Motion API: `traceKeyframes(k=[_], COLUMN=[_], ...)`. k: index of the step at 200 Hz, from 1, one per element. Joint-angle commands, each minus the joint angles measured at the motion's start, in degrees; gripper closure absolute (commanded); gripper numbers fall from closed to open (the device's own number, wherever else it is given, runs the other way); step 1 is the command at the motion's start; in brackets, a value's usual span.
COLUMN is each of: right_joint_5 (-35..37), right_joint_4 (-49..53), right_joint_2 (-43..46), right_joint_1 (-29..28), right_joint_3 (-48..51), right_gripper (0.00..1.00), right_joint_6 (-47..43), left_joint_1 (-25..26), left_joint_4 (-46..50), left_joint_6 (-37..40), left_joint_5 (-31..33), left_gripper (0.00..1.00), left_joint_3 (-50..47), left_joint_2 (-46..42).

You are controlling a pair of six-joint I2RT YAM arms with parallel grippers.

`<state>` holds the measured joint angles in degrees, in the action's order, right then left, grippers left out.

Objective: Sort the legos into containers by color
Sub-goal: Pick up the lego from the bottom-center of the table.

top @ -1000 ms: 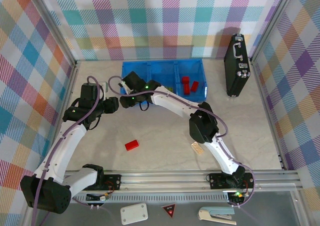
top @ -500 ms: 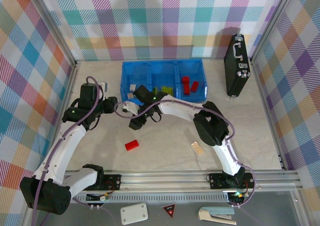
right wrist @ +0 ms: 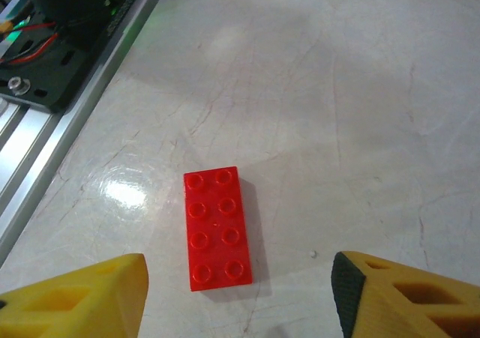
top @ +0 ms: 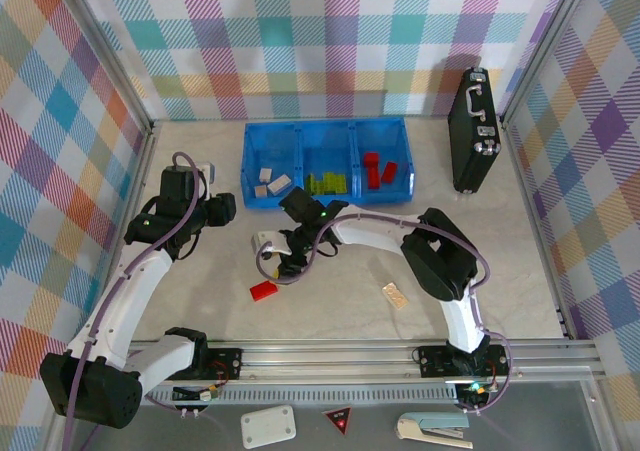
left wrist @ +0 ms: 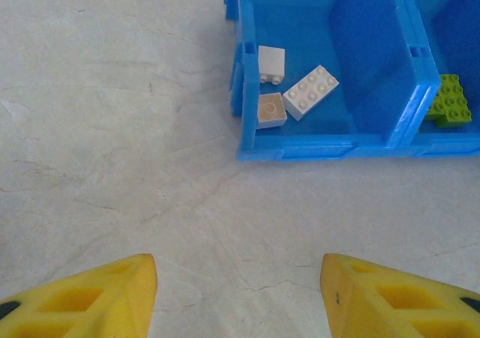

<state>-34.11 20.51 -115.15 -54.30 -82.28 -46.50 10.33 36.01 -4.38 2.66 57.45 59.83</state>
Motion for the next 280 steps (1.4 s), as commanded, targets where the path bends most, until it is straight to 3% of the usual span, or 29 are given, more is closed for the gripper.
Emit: traceKeyframes(k=[1,126,192,280], right_joint_5=[-1.33,4.18,5.37,3.13], right_joint_4=[-0.92,0.41,0.27,-0.66], right_joint_2=[0.06,-7.58,-7.92,-4.23], right_joint_1=[-1.45,-4.28,-4.40,-3.03], right_joint_3=[0.29,-2.15,-1.43,0.09], right_gripper=[0.32,0.32,0.52,0.58], right_joint_6=[-5.33,-6.65,-6.60,-3.60], left_joint_1=[-0.75,-0.77,-0.84,-0.84], left_joint_4=[0.65,0.73,0.73,0.82], left_joint_6=[1.20,1.34,1.39,1.35], left_joint_5=[0.64,0.78,1.05,1.45], left_gripper=[0.40,0.40,0.40,0.40], left_joint_3=[0.12,0.14,0.13,0.10], left_joint_2=[-0.69,-0.95,-1.28,-1.70])
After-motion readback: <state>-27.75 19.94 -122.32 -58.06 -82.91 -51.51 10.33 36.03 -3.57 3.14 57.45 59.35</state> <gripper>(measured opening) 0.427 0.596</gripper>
